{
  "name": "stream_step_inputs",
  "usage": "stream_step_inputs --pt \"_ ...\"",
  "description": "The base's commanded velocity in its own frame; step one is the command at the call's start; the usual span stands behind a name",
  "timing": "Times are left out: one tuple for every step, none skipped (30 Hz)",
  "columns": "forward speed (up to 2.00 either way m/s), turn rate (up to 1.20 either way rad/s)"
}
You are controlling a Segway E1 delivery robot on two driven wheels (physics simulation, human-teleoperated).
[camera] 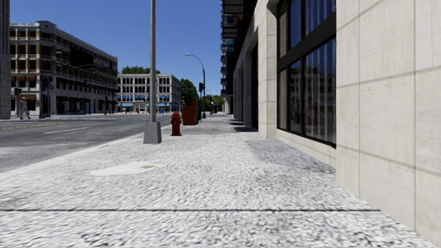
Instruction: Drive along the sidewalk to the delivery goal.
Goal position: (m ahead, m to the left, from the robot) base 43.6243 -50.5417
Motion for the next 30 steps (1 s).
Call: stream_step_inputs --pt "2.0 0.0" --pt "2.0 0.0" --pt "2.0 0.0" --pt "2.0 0.0" --pt "2.0 0.0" --pt "2.0 0.0" --pt "2.0 0.0" --pt "2.0 0.0" --pt "2.0 0.0" --pt "2.0 0.0" --pt "2.0 0.0" --pt "2.0 0.0" --pt "2.0 0.0" --pt "2.0 0.0" --pt "2.0 0.0" --pt "2.0 0.0" --pt "2.0 0.0" --pt "2.0 0.0" --pt "2.0 0.0" --pt "2.0 0.0" --pt "2.0 0.0" --pt "2.0 0.0" --pt "2.0 0.0" --pt "2.0 0.0" --pt "2.0 0.0" --pt "2.0 0.0" --pt "2.0 0.0" --pt "2.0 0.0" --pt "2.0 0.0" --pt "2.0 0.0"
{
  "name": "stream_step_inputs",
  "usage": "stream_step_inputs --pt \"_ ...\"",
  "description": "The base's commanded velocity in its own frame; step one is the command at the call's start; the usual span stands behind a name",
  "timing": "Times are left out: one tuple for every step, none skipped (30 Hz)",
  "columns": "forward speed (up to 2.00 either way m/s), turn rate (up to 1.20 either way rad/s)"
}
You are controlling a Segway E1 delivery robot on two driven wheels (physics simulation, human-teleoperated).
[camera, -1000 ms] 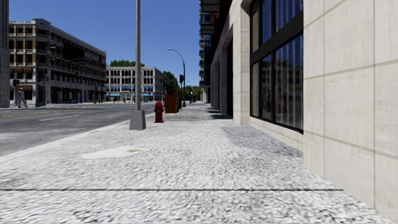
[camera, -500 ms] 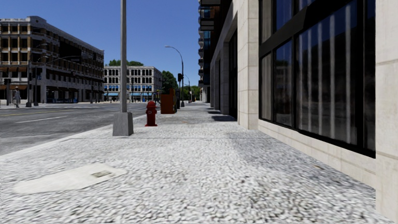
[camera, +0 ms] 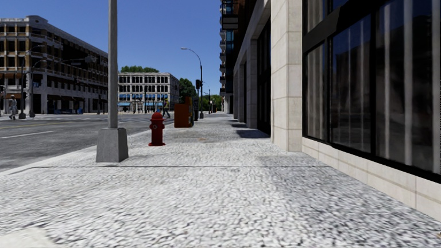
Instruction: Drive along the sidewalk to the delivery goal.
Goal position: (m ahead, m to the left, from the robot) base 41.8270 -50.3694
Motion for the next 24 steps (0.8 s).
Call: stream_step_inputs --pt "2.0 0.0" --pt "2.0 0.0" --pt "2.0 0.0" --pt "2.0 0.0" --pt "2.0 0.0" --pt "2.0 0.0" --pt "2.0 0.0" --pt "2.0 0.0" --pt "2.0 0.0" --pt "2.0 0.0" --pt "2.0 0.0" --pt "2.0 0.0" --pt "2.0 0.0" --pt "2.0 0.0" --pt "2.0 0.0" --pt "2.0 0.0" --pt "2.0 0.0" --pt "2.0 0.0" --pt "2.0 0.0" --pt "2.0 0.0" --pt "2.0 0.0" --pt "2.0 0.0" --pt "2.0 0.0" --pt "2.0 0.0"
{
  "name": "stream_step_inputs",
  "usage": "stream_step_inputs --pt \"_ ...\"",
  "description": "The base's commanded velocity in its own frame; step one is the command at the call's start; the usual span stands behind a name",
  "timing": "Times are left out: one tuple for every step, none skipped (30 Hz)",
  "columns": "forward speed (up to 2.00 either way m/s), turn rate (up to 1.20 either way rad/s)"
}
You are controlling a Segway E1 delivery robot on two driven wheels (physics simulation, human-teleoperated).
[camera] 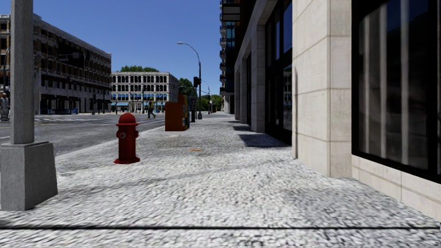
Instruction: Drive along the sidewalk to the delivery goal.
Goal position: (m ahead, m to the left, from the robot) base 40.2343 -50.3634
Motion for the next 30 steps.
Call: stream_step_inputs --pt "2.0 0.0" --pt "2.0 0.0" --pt "1.99 0.0" --pt "1.99 0.0" --pt "1.98 0.0" --pt "1.98 0.0" --pt "1.98 0.0" --pt "1.98 0.0" --pt "1.98 0.0" --pt "1.98 0.0" --pt "1.98 0.0" --pt "1.98 0.0" --pt "1.98 0.0" --pt "1.98 0.0" --pt "1.98 0.0" --pt "1.98 0.0" --pt "1.98 0.0" --pt "1.98 0.0" --pt "1.98 0.0" --pt "1.98 0.0" --pt "1.98 0.0" --pt "1.98 0.0" --pt "1.98 0.0" --pt "1.98 0.0" --pt "1.98 0.0" --pt "1.98 0.0" --pt "1.98 0.0" --pt "1.98 0.0" --pt "1.98 0.0" --pt "1.98 0.0"
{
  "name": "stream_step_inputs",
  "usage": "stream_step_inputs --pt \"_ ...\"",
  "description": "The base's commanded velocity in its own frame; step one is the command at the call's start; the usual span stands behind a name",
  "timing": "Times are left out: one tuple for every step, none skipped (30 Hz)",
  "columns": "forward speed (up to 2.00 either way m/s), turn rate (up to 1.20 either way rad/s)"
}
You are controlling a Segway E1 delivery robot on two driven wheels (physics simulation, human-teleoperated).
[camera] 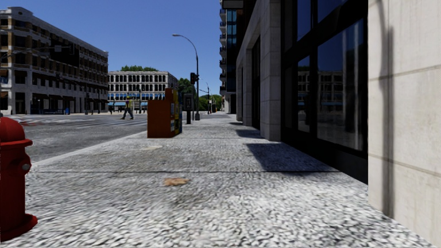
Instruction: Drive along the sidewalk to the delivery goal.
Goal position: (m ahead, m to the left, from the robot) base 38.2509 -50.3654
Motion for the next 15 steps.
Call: stream_step_inputs --pt "1.98 0.0" --pt "1.98 0.0" --pt "1.98 0.0" --pt "1.98 0.0" --pt "1.98 0.0" --pt "1.96 0.0" --pt "1.95 0.0" --pt "1.95 0.0" --pt "1.95 0.0" --pt "1.95 0.0" --pt "1.95 0.0" --pt "1.95 0.0" --pt "1.95 0.0" --pt "1.95 0.0" --pt "1.95 0.0"
